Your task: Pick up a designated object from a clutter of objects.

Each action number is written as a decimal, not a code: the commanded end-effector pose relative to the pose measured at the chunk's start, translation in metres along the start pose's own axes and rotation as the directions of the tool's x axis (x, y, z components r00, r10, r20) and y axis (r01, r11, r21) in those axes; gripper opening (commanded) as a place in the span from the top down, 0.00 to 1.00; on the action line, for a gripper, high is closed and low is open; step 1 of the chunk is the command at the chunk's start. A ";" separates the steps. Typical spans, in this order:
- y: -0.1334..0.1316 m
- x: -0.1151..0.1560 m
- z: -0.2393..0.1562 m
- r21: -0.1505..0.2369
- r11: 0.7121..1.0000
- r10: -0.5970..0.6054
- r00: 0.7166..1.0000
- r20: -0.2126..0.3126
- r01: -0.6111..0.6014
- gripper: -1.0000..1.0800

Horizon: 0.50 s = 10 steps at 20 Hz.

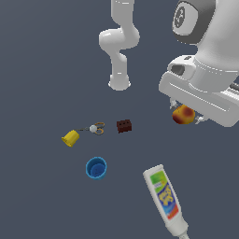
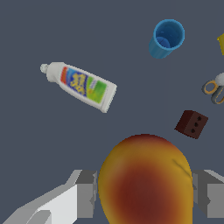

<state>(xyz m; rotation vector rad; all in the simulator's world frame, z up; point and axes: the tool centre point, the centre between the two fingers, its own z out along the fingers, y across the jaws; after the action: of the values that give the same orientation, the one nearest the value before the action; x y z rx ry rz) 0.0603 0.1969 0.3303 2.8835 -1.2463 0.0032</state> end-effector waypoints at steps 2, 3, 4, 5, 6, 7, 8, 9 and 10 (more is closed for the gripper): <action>-0.009 -0.012 -0.025 -0.001 1.000 0.001 1.000 0.000 -0.001 1.00; -0.011 -0.015 -0.030 -0.001 1.000 0.001 1.000 0.001 -0.001 1.00; -0.013 -0.017 -0.035 -0.001 1.000 0.001 1.000 0.001 -0.001 1.00; -0.015 -0.019 -0.040 -0.001 1.000 0.001 1.000 0.001 -0.001 1.00; -0.017 -0.021 -0.044 -0.001 1.000 0.001 1.000 0.001 -0.001 1.00; -0.018 -0.023 -0.047 -0.001 1.000 0.001 1.000 0.001 -0.001 1.00; -0.020 -0.024 -0.050 -0.001 1.000 0.001 1.000 0.002 -0.001 1.00; -0.021 -0.025 -0.052 -0.001 1.000 0.001 1.000 0.002 -0.001 1.00; -0.022 -0.026 -0.054 -0.001 1.000 0.001 1.000 0.002 -0.001 1.00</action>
<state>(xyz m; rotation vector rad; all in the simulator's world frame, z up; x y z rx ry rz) 0.0582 0.2283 0.3798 2.8836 -1.2462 0.0002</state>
